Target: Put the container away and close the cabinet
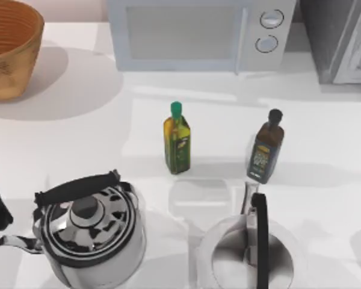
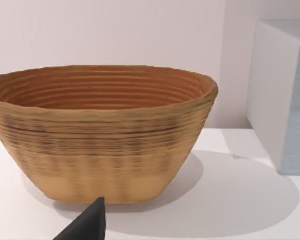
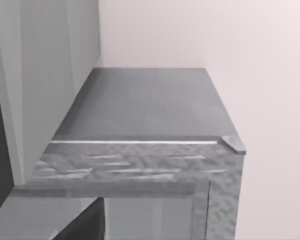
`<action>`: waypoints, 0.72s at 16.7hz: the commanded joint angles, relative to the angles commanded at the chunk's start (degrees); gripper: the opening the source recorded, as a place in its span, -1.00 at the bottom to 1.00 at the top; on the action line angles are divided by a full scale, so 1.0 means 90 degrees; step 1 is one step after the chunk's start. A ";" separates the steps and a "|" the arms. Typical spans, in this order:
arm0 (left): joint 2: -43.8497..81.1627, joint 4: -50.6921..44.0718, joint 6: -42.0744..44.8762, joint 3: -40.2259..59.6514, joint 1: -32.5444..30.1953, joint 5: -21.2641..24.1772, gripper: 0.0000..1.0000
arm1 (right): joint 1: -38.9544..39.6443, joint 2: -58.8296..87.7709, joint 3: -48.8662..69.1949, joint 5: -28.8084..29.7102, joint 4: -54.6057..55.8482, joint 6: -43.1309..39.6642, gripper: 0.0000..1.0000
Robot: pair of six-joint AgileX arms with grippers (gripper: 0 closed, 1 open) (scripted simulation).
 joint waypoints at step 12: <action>0.0000 0.0000 0.0000 0.0000 0.0000 0.0000 1.00 | 0.2869 -0.0128 -0.0051 0.3088 -0.0072 0.0142 1.00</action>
